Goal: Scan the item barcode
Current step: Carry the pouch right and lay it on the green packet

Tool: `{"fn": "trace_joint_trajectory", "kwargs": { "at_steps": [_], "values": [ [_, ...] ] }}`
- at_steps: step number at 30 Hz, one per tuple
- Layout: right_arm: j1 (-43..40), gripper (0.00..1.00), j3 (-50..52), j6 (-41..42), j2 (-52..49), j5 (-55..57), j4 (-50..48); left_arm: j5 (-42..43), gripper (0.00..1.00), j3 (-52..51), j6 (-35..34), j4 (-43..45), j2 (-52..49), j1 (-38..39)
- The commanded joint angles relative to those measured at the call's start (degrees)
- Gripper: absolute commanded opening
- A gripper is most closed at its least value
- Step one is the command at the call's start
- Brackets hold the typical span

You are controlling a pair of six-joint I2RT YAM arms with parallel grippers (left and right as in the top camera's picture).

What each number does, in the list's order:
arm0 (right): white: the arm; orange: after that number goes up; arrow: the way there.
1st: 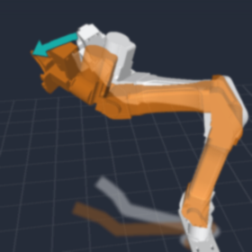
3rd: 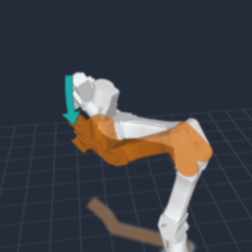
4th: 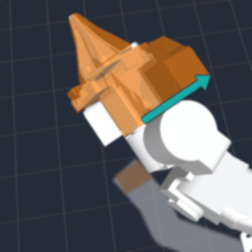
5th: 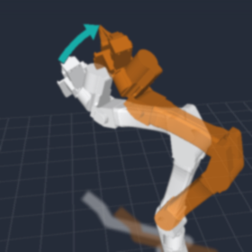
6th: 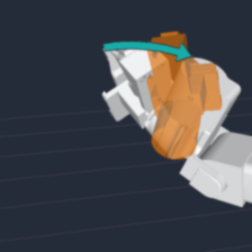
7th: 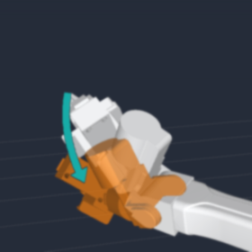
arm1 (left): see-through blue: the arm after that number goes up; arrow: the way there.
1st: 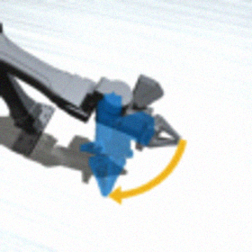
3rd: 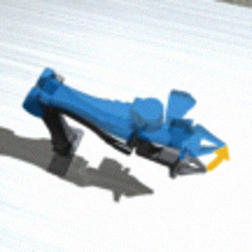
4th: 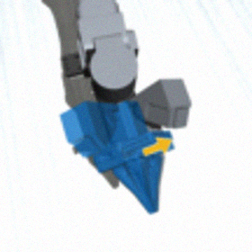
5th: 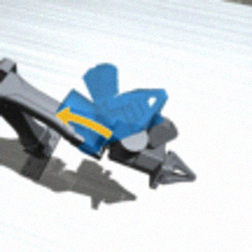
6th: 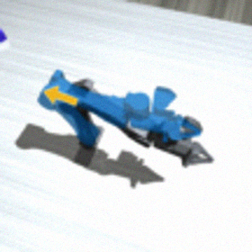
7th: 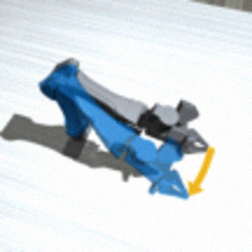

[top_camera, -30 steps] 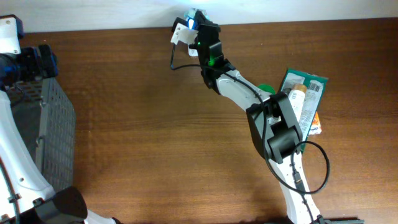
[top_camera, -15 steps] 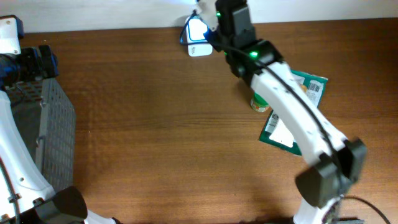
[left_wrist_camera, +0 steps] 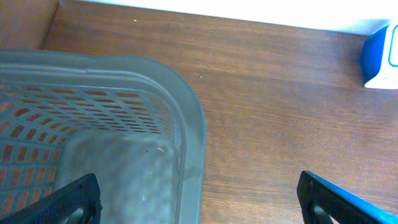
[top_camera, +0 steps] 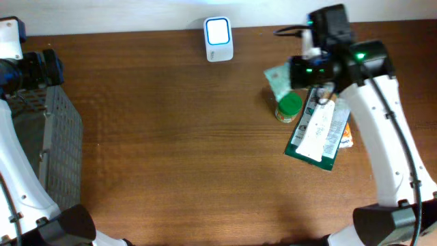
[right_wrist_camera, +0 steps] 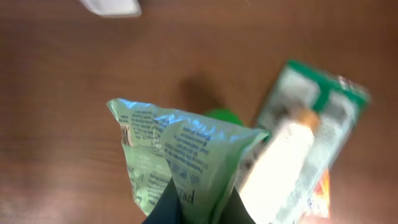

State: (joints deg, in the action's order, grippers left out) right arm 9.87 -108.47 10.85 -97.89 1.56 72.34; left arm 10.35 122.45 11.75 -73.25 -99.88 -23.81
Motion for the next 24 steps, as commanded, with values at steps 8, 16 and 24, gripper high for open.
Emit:
{"fn": "trace_joint_trajectory", "kwargs": {
  "at_steps": [8, 16, 24],
  "values": [
    [-11.1, 0.04, 11.8, 5.7, -4.2, -1.1, 2.8, 0.6, 0.99, -0.1, -0.5, 0.1, 0.1, -0.3],
    [-15.6, 0.25, 22.5, 5.7, -4.5, -1.0, -4.9, 0.6, 0.99, -0.1, -0.5, 0.1, 0.2, -0.3],
    [-15.6, 0.58, 21.2, 5.7, -4.4, -2.0, -8.4, 0.6, 0.99, -0.1, -0.5, 0.1, 0.2, -0.3]
  ]
}}
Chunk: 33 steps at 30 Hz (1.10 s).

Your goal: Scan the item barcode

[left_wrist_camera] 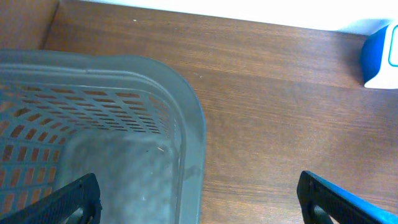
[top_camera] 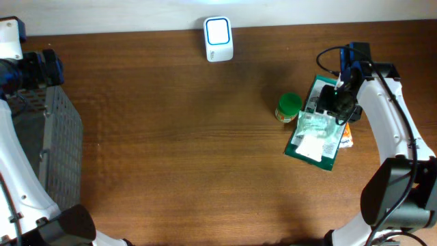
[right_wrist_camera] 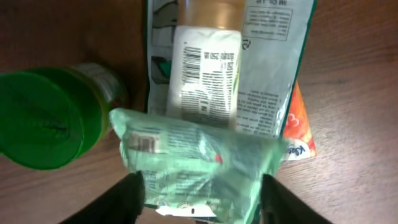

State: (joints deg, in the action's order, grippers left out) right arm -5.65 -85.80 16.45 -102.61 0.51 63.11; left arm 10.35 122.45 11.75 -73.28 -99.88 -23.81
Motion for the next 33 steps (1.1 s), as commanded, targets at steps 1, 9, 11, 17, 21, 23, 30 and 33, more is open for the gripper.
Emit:
{"fn": "trace_joint_trajectory", "kwargs": {
  "at_steps": [1, 9, 11, 17, 21, 23, 30, 33],
  "values": [
    [-0.1, 0.58, -2.1, 0.1, 0.4, -1.0, 1.6, 0.6, 0.99, -0.1, -0.5, 0.1, 0.2, -0.3],
    [0.0, 0.58, -11.8, -1.2, 6.3, -1.4, 14.7, 0.6, 0.99, -0.1, -0.5, 0.1, 0.1, -0.3],
    [0.0, 0.58, -13.7, -1.4, 10.2, -1.4, 18.6, 0.6, 0.99, -0.1, -0.5, 0.1, 0.2, -0.3],
    [0.0, 0.98, -14.1, -2.9, 21.7, -2.7, 26.7, 0.6, 0.99, -0.1, -0.5, 0.1, 0.2, -0.3],
    [0.0, 0.98, -14.1, -2.9, 25.4, -2.7, 27.5, 0.6, 0.99, -0.1, -0.5, 0.1, 0.2, -0.3],
    [0.0, 0.98, -14.1, -2.9, 25.7, -2.7, 27.5, 0.6, 0.99, -0.1, -0.5, 0.1, 0.2, -0.3],
    [0.0, 0.98, -14.1, -2.9, 24.7, -2.7, 27.5, 0.6, 0.99, -0.1, -0.5, 0.1, 0.2, -0.3],
    [0.5, 0.98, -13.4, -2.9, 26.0, -2.7, 27.3, 0.6, 0.99, -0.1, -0.5, 0.1, 0.2, -0.3]
  ]
}}
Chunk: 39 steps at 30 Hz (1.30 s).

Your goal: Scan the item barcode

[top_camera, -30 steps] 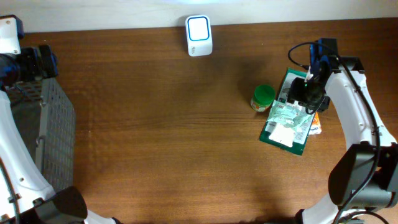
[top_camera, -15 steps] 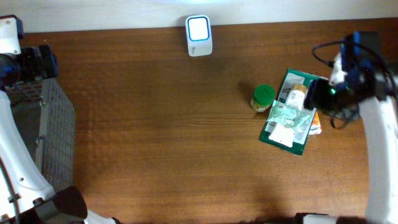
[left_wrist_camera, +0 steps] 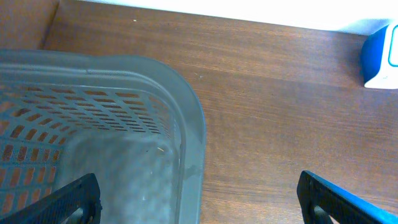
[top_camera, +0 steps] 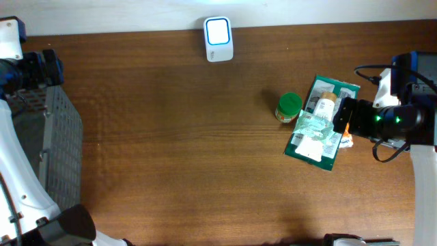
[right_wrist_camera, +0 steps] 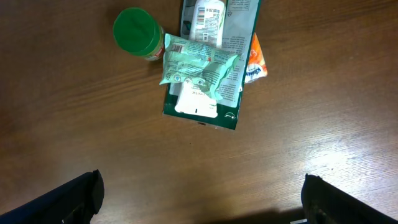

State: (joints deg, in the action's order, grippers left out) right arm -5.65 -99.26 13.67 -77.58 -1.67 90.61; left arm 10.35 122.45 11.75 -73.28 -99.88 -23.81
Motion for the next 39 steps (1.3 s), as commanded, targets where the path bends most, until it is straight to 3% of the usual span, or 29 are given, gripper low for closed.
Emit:
{"fn": "trace_joint_trajectory", "kwargs": {
  "at_steps": [1, 4, 9, 19, 31, 39],
  "values": [
    [1.1, 0.98, 0.4, -0.1, 1.7, -0.5, -0.2, 0.6, 0.99, -0.1, -0.5, 0.1, 0.2, -0.3],
    [3.8, 0.98, 2.7, -0.1, 5.4, 0.7, -1.0, 0.6, 0.99, -0.1, -0.5, 0.1, 0.2, -0.3],
    [5.7, 0.98, 10.1, -0.1, 13.6, 3.9, -13.5, 0.6, 0.99, -0.1, -0.5, 0.1, 0.1, -0.3],
    [5.7, 0.98, 43.4, 0.3, 39.5, 3.8, -55.0, 0.6, 0.99, -0.1, -0.5, 0.1, 0.2, -0.3],
    [7.6, 0.98, 81.7, 0.3, 69.4, 3.9, -96.6, 0.6, 0.99, -0.1, -0.5, 0.1, 0.2, -0.3],
    [9.0, 0.98, 94.4, 0.1, 77.4, 7.0, -105.2, 0.6, 0.99, -0.1, -0.5, 0.1, 0.2, -0.3]
  ]
}}
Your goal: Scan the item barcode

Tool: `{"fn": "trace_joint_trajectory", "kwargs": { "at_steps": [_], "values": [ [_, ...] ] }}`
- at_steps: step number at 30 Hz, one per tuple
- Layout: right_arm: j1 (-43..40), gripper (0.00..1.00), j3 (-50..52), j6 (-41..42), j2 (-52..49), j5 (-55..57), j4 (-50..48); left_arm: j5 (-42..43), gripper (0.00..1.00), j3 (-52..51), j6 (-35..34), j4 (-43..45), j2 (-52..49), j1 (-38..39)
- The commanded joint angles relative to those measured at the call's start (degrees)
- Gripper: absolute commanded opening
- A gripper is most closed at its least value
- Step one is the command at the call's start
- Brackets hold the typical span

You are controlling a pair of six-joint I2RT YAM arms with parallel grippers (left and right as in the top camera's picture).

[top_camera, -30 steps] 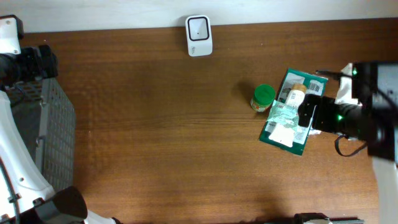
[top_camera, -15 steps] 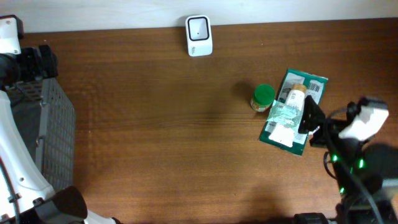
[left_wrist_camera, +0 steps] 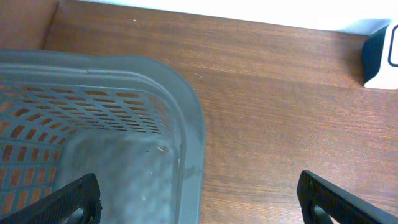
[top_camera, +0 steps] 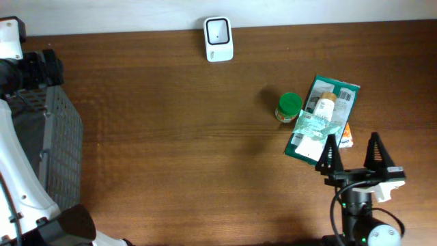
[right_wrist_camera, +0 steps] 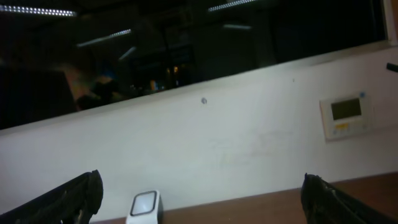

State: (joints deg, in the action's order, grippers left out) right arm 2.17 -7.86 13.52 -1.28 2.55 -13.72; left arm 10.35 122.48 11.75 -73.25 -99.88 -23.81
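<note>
The light green packet [top_camera: 313, 126] lies on the pile at the right, across a green-and-white pouch [top_camera: 332, 89] and below a white bottle [top_camera: 322, 104]. The white scanner [top_camera: 218, 39] stands at the table's back edge, its window unlit; it also shows in the right wrist view as the scanner [right_wrist_camera: 144, 205]. My right gripper [top_camera: 352, 156] is open and empty near the front edge, just in front of the pile, facing the back wall. My left gripper [left_wrist_camera: 198, 202] is open and empty over the basket's corner.
A green-lidded jar [top_camera: 288, 106] stands just left of the pile. An orange packet [top_camera: 346, 139] pokes out from under the pouch. A grey slotted basket [top_camera: 58, 147] fills the left edge, with the basket's rim [left_wrist_camera: 186, 112] under my left gripper. A wall panel [right_wrist_camera: 343, 115] hangs behind.
My right gripper has gone from high above the pile, looking down, to the front edge, looking level at the back wall. The scanner's blue glow is gone. The left arm is unmoved.
My right gripper was shut on the light green packet, held above the jar. Then it was open just over the pile with the packet lying there. Then it was higher and empty, off to the right. Now it stands at the front edge, open.
</note>
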Motion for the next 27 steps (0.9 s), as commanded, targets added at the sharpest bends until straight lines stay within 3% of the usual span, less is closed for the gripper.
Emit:
{"fn": "trace_joint_trajectory", "kwargs": {
  "at_steps": [1, 6, 15, 27],
  "values": [
    [1.5, 0.98, 3.6, 0.3, 1.1, 3.4, -0.8, 0.6, 0.99, -0.1, -0.5, 0.0, 0.2, -0.3],
    [2.7, 0.98, 7.6, 0.3, 1.1, 6.1, -0.6, 0.6, 0.99, -0.1, -0.5, 0.1, 0.2, -0.3],
    [2.7, 0.98, 7.5, 0.2, 1.1, 6.1, 17.9, 0.6, 0.99, -0.1, -0.5, 0.1, 0.2, -0.3],
    [2.7, 0.98, 7.5, -0.6, 1.1, 4.8, 17.8, 0.6, 0.99, -0.1, -0.5, 0.1, 0.2, -0.3]
  ]
}}
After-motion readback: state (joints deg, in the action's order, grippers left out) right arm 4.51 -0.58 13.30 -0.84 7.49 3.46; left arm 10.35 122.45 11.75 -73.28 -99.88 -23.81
